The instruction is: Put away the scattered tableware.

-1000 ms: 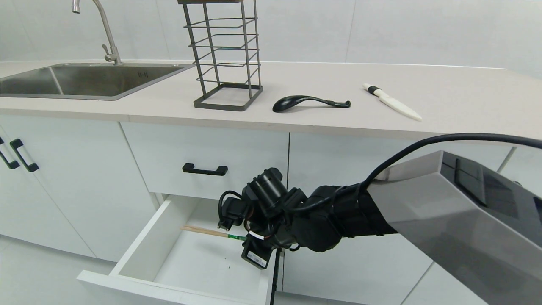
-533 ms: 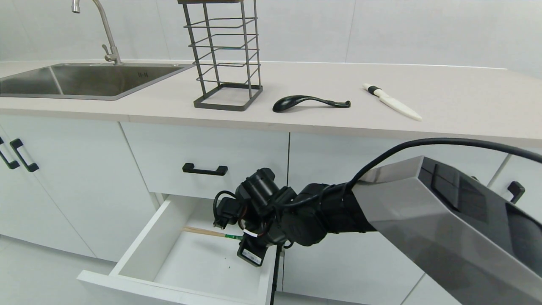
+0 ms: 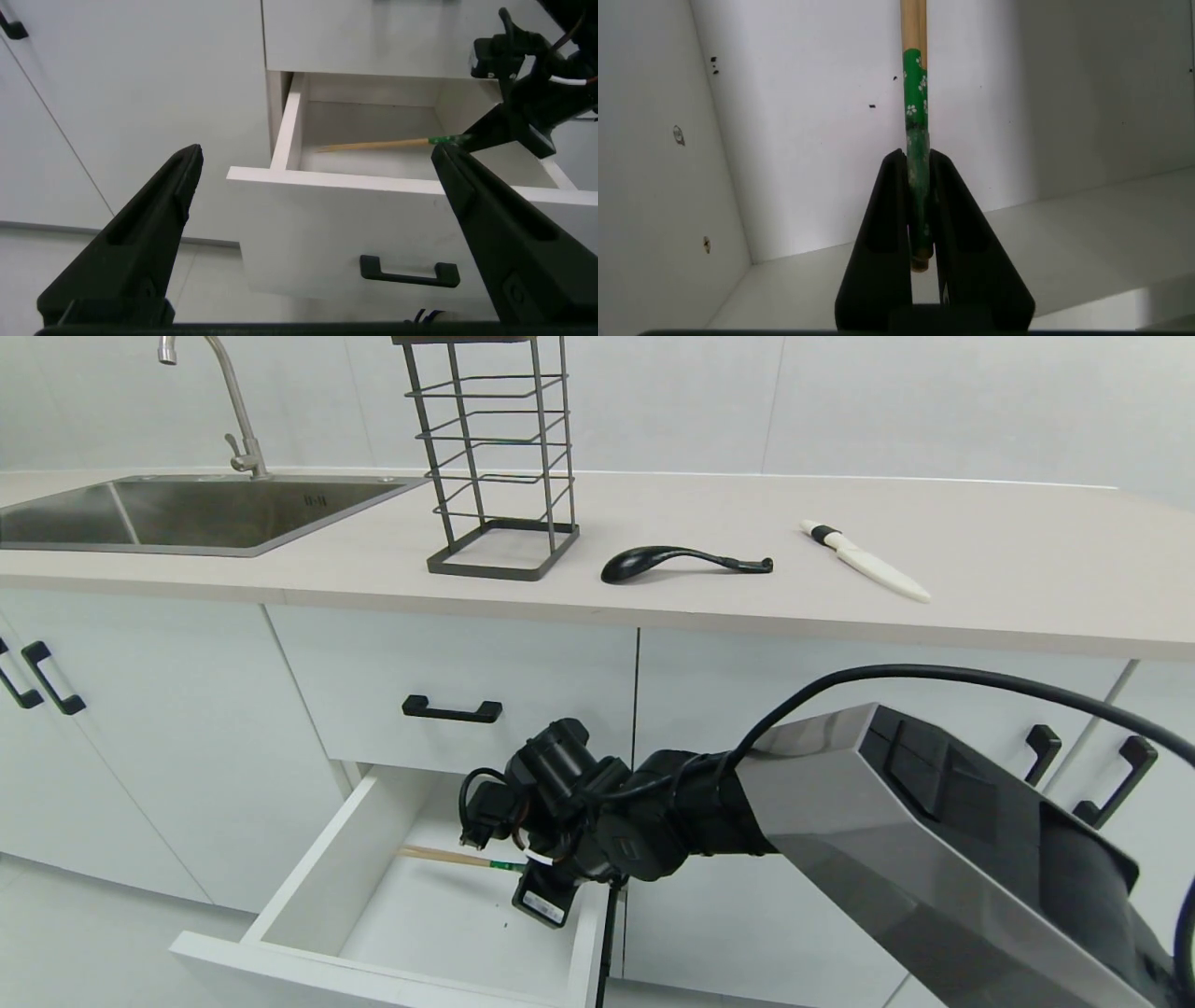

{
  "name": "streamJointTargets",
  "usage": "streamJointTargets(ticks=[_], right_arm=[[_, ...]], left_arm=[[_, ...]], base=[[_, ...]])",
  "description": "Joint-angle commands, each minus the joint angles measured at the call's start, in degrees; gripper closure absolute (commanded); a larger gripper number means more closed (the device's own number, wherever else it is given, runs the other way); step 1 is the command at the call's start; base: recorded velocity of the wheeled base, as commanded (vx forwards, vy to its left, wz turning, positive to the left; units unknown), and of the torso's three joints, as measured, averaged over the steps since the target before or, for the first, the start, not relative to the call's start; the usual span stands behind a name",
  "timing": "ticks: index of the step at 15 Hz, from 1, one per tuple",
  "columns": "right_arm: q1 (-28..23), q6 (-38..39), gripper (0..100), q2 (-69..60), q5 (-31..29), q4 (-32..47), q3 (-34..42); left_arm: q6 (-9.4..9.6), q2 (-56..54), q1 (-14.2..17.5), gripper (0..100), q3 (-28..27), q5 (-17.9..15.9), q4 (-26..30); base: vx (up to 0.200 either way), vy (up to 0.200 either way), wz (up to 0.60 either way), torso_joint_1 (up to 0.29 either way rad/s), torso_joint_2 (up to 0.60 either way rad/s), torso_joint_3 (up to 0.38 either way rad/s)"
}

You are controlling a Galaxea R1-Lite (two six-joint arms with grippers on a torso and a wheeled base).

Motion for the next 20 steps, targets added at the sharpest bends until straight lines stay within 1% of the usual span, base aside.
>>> streamJointTargets(ticks=[1,6,11,12,18,20], right_arm=[[0.09,-0.03,100,0.74,0.02,-0.01,-0.11],[0.09,-0.12,100,2.76,0.11,1.05,-2.49],[0.18,-0.39,100,4.17,0.28,4.48,-5.03],[0.27,-0.39,0,4.26,0.28,5.09,-5.21],[1.06,-0.39,0,4.17,0.46,5.71,-7.94],[1.5,-0.12,0,0.92,0.28,7.29,-7.94]], left_arm=[[-0.01,0.09,0.01,0,0.0,0.01,0.0],[-0.01,0.09,0.01,0,0.0,0.01,0.0],[-0.01,0.09,0.01,0,0.0,0.01,0.0],[-0.01,0.09,0.01,0,0.0,0.01,0.0],[-0.01,0.09,0.01,0,0.0,0.01,0.0],[-0.01,0.09,0.01,0,0.0,0.01,0.0]], base=[[0.0,0.0,0.0,0.0,0.0,0.0],[0.0,0.0,0.0,0.0,0.0,0.0],[0.0,0.0,0.0,0.0,0.0,0.0],[0.0,0.0,0.0,0.0,0.0,0.0],[0.0,0.0,0.0,0.0,0.0,0.0],[0.0,0.0,0.0,0.0,0.0,0.0]])
